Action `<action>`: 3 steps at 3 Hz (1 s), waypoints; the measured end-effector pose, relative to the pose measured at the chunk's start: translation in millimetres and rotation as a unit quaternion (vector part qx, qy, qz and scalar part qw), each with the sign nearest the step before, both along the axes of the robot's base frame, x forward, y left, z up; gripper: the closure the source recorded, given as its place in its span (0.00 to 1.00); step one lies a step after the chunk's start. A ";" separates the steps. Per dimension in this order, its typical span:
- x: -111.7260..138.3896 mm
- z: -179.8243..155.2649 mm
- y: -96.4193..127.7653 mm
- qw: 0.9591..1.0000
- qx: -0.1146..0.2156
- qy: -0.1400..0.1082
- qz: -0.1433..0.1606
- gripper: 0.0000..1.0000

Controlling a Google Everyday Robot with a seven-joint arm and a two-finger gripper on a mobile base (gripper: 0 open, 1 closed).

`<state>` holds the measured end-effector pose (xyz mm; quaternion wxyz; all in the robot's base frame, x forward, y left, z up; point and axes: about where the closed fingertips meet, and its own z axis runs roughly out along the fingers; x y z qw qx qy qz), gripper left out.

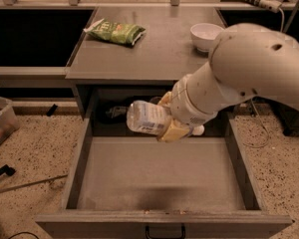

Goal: Place blue plastic bottle into top drawer

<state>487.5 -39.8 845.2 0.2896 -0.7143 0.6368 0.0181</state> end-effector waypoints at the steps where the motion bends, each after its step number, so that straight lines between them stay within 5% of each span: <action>1: 9.7 -40.3 -3.3 0.999 -0.032 0.024 -0.016 1.00; 3: 20.4 -42.5 -11.0 0.998 -0.047 0.006 -0.036 1.00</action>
Offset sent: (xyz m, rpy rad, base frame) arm 0.0314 -0.0202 -0.0362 -0.1168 -0.0453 -0.1209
